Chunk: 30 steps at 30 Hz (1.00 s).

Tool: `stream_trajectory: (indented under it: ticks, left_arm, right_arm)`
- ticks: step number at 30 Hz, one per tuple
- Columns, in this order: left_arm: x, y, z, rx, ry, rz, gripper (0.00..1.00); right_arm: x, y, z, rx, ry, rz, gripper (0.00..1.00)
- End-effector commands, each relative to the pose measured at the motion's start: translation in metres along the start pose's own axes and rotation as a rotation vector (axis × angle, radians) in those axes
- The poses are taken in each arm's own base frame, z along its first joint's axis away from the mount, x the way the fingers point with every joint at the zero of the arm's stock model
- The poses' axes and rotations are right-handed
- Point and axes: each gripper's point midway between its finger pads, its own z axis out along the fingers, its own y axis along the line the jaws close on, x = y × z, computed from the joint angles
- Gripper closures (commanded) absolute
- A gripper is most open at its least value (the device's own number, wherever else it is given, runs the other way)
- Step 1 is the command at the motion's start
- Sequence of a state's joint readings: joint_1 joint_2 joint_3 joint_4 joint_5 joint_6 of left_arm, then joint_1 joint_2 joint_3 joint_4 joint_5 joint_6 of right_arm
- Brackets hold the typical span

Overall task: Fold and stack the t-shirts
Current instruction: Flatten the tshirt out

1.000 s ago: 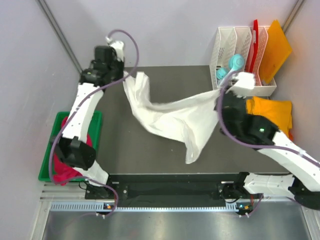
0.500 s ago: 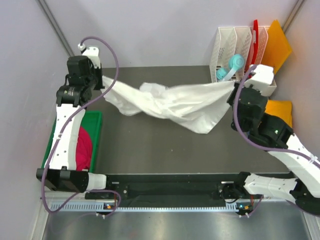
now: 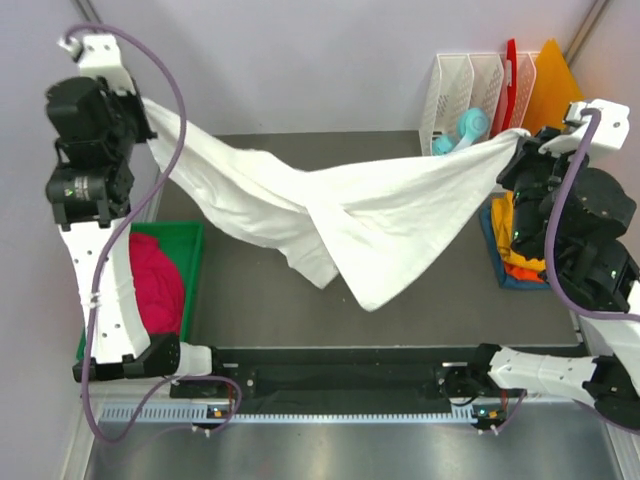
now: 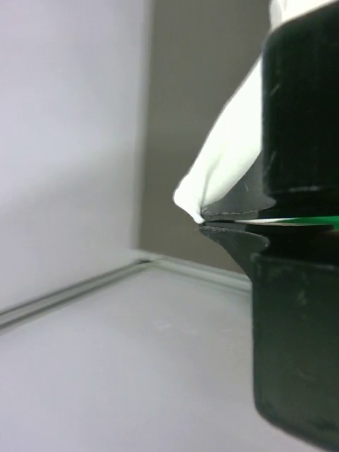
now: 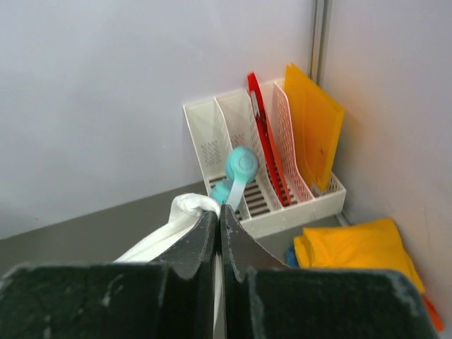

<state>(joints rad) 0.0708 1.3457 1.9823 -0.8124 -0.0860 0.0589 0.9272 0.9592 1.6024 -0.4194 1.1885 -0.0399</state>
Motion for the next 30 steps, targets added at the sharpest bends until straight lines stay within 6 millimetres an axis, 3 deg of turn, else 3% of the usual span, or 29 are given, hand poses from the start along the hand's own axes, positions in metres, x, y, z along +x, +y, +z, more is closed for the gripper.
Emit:
stream_trajectory:
  ticks: [1,3,4,5,6,7,8,9,10,11,12,14,15,18,21,25,27,28,30]
  left_arm:
    - [-0.137,0.018,-0.087,-0.034,-0.402,-0.014,1.0]
    - [-0.146,0.025,-0.095,-0.067,-0.435,-0.001,1.0]
    - [-0.133,0.027,-0.082,-0.087,-0.395,0.011,1.0]
    - [-0.138,0.033,-0.093,-0.114,-0.434,0.027,1.0]
    - [-0.128,0.039,-0.089,-0.156,-0.411,0.035,1.0]
    - [-0.1,0.039,-0.065,-0.165,-0.328,0.053,1.0]
    - [-0.095,0.042,-0.067,-0.179,-0.33,0.071,1.0]
    - [-0.08,0.043,-0.058,-0.194,-0.293,0.078,1.0]
    - [-0.049,0.041,-0.036,-0.191,-0.211,0.096,1.0]
    - [-0.036,0.04,-0.03,-0.188,-0.181,0.105,1.0]
    - [-0.005,0.036,-0.011,-0.171,-0.108,0.114,1.0]
    - [0.025,0.034,0.006,-0.159,-0.041,0.104,1.0]
    - [0.056,0.03,0.02,-0.136,0.03,0.103,1.0]
    - [0.115,0.025,0.046,-0.11,0.165,0.082,1.0]
    - [0.155,0.024,0.066,-0.093,0.256,0.061,1.0]
    - [0.174,0.023,0.088,-0.082,0.293,0.054,1.0]
    - [0.172,0.021,0.099,-0.076,0.294,0.052,1.0]
    - [0.181,0.02,0.111,-0.069,0.321,0.05,1.0]
    - [0.176,0.021,0.122,-0.079,0.314,0.044,1.0]
  right_arm:
    - [-0.085,-0.021,-0.006,0.026,-0.119,0.076,1.0]
    - [-0.096,-0.02,-0.005,0.026,-0.132,0.053,1.0]
    - [-0.097,-0.021,-0.005,0.03,-0.137,0.047,1.0]
    - [-0.099,-0.021,-0.005,0.037,-0.146,0.063,1.0]
    - [-0.098,-0.026,-0.006,0.044,-0.149,0.055,1.0]
    - [-0.085,-0.021,-0.004,0.054,-0.132,0.021,1.0]
    - [-0.08,-0.021,-0.003,0.061,-0.134,0.024,1.0]
    - [-0.066,-0.021,-0.003,0.067,-0.121,-0.001,1.0]
    - [-0.057,-0.019,-0.002,0.074,-0.113,-0.015,1.0]
    - [-0.049,-0.019,-0.001,0.08,-0.106,-0.025,1.0]
    - [-0.032,-0.016,0.001,0.09,-0.091,-0.029,1.0]
    - [-0.006,-0.009,0.005,0.082,-0.055,-0.021,1.0]
    - [0.013,-0.001,0.008,0.061,-0.033,-0.046,1.0]
    - [0.069,0.017,0.016,0.027,0.06,-0.084,1.0]
    - [0.113,0.027,0.023,0.012,0.14,-0.118,1.0]
    - [0.138,0.029,0.042,0.017,0.186,-0.129,1.0]
    - [0.152,0.025,0.062,0.035,0.218,-0.137,1.0]
    - [0.155,0.023,0.069,0.046,0.224,-0.139,1.0]
    - [0.161,0.017,0.088,0.079,0.231,-0.151,1.0]
